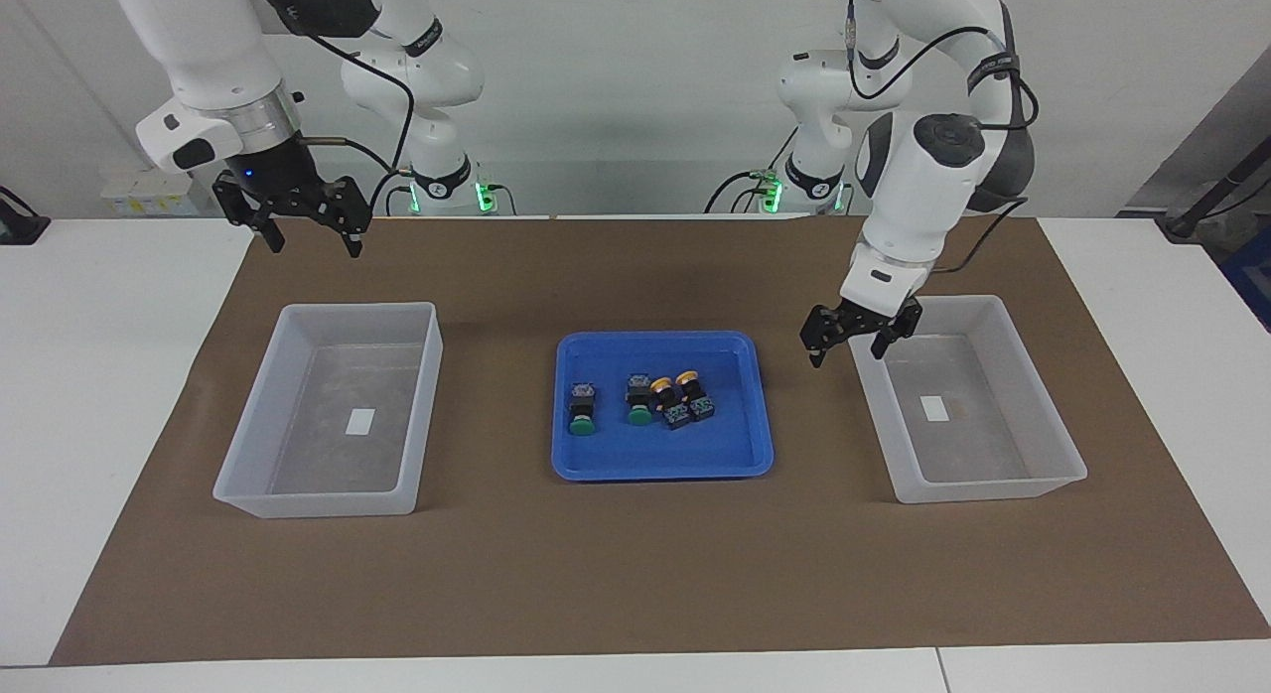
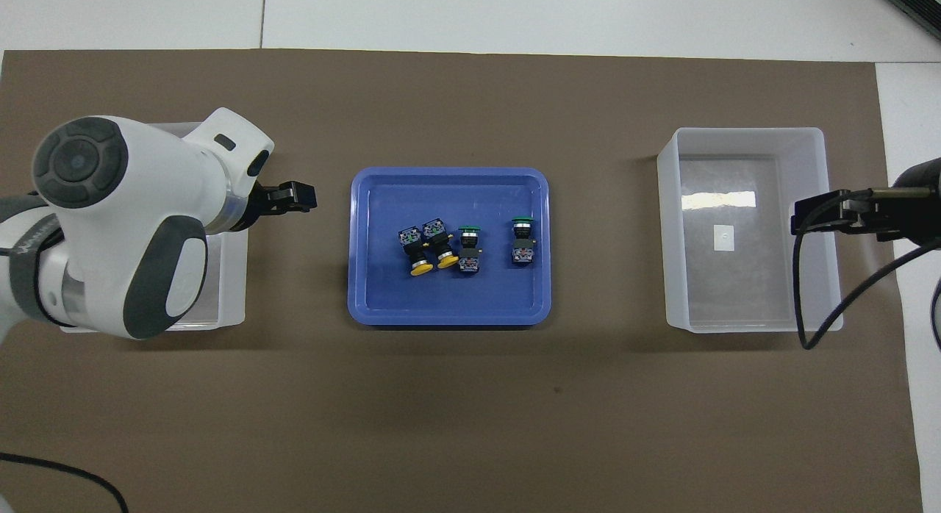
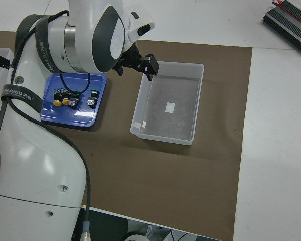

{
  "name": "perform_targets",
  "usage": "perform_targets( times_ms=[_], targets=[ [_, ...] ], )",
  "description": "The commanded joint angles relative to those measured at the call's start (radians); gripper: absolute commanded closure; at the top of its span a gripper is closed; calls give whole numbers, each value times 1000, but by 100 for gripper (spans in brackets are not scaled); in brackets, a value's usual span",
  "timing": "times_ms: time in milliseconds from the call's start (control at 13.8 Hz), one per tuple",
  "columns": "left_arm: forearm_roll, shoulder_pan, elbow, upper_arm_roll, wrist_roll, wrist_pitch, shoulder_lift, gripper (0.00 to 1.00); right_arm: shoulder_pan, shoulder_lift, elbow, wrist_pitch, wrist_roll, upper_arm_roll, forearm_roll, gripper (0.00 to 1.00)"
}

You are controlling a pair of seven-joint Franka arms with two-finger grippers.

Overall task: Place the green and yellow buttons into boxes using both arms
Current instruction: 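Move the left gripper from its bin over the blue tray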

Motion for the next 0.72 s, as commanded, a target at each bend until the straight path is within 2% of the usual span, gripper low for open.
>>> perform_targets(
  times_ms=[0, 144, 433, 578, 650],
  targets=[
    [-36, -58, -100, 14, -77, 110, -32, 0, -6, -6, -4, -12, 8, 7, 12, 0],
    [-36, -122, -124, 15, -183, 189, -10, 0, -7, -6, -4, -11, 8, 7, 12, 0],
    [-33, -248, -125, 20, -392, 357, 131, 0, -18, -7, -3, -11, 10, 7, 12, 0],
    [-26, -283, -109, 23, -429, 387, 189, 0, -16, -7, -3, -12, 7, 7, 12, 0],
    [-24, -289, -111, 23, -434, 401, 195, 0, -12, -9, -3, -11, 8, 7, 12, 0]
  ],
)
